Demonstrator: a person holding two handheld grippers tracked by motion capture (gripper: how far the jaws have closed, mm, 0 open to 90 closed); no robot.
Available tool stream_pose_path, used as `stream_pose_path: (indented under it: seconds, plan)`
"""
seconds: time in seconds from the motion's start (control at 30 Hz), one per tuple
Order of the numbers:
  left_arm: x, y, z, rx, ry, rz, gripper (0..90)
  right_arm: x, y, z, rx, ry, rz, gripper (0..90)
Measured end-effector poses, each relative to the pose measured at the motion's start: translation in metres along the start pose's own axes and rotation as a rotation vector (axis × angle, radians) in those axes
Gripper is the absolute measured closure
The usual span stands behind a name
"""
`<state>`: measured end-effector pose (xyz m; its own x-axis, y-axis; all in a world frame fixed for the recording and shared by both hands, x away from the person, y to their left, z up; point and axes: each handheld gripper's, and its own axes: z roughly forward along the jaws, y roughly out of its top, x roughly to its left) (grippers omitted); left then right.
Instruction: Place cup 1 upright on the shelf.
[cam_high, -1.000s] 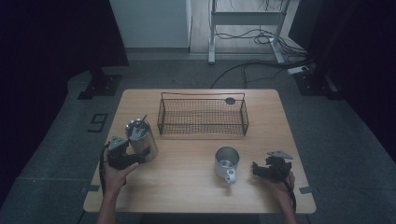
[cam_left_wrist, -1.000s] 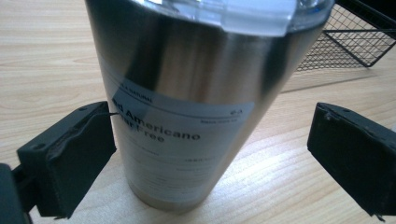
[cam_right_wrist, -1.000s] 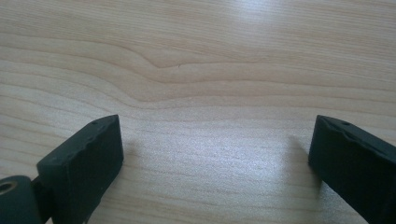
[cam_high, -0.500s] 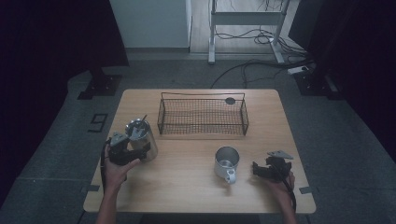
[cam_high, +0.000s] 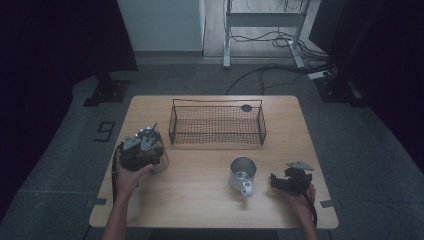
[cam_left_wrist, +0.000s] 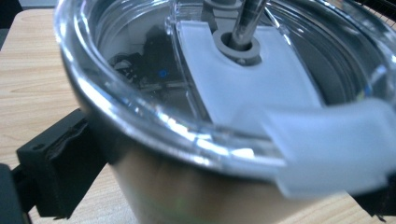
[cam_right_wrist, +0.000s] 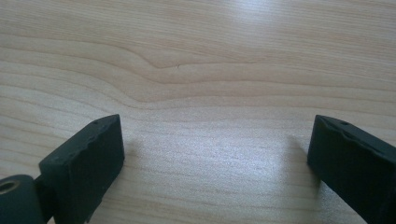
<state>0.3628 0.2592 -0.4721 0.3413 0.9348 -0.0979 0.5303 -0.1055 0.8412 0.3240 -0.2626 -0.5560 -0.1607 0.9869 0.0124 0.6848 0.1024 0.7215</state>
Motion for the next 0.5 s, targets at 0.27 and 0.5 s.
stream_pose_path:
  seconds: [0.27,0.5]
  plan:
    - [-0.0008,0.0019,0.0070,-0.024,0.007,0.005,0.0,-0.0001,0.0000,0.0000,-0.001,0.000,-0.001,3.6]
    - [-0.0015,0.0011,0.0074,-0.035,0.021,0.038,2.5,0.0000,0.0000,0.0000,0.000,0.000,0.000,3.6]
